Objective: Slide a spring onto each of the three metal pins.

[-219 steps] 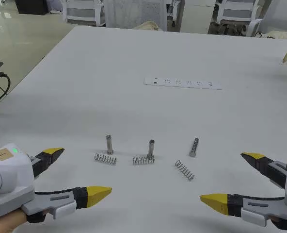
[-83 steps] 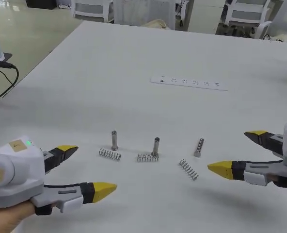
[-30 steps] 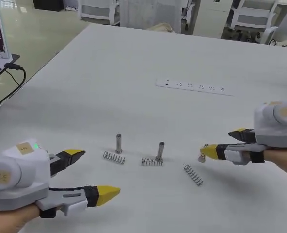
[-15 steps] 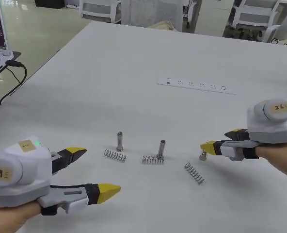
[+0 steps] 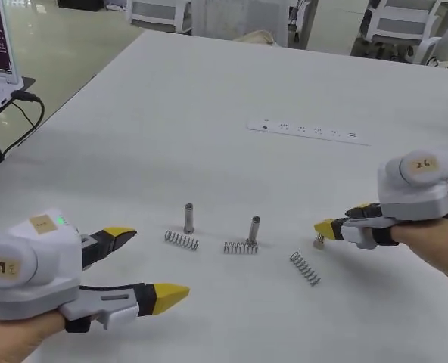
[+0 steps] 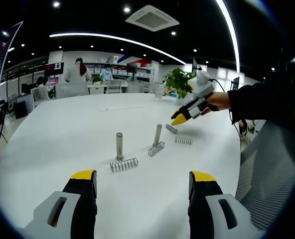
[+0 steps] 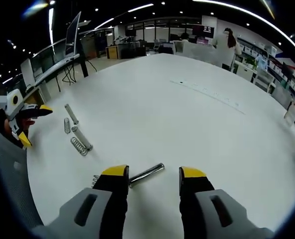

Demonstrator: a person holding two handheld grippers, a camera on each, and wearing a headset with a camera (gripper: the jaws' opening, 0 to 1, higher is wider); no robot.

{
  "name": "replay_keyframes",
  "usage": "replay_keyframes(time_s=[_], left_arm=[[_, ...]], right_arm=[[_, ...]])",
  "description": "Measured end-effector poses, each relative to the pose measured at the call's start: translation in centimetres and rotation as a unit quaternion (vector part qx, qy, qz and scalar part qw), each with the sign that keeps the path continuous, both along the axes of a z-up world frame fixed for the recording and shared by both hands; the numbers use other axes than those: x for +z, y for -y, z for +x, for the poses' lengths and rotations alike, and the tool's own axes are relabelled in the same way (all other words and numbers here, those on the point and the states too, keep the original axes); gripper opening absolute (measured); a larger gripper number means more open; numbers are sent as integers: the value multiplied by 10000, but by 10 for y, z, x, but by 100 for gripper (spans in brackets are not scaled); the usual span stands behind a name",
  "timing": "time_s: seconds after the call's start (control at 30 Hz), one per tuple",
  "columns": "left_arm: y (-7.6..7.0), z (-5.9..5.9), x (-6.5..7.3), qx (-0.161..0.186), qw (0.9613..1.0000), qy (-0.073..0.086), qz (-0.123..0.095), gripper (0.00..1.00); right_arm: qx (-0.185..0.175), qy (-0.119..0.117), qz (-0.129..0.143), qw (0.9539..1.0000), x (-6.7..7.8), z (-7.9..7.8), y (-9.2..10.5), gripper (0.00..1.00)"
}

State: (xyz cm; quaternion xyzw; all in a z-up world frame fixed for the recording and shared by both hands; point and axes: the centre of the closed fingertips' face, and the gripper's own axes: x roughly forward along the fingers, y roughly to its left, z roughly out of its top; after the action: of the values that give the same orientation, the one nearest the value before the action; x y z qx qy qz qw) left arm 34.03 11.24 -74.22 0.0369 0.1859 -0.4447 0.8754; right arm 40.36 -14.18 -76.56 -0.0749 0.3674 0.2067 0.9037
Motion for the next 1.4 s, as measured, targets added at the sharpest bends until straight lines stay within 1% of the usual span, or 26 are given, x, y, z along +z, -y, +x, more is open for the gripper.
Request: replay_keyframes(time_s=[0.17,0.7,1.17,1.4], left_arm=[[1,-2,0,-14,10000,-9,17,72],[1,-2,0,-18,10000,-11,30,71],[1,-2,-1,-30,10000,-20,49,70],[1,-2,-1,-30,10000,-18,63,70]], right_arm=[[-64,-33,-31,10000,-3,1,2,32],[-130,-187,-23,9997,-10,2,-1,23],[-332,-389,169,9985,-16,4,-2,18],[-367,-468,122,9982,-18,6,-3,17]])
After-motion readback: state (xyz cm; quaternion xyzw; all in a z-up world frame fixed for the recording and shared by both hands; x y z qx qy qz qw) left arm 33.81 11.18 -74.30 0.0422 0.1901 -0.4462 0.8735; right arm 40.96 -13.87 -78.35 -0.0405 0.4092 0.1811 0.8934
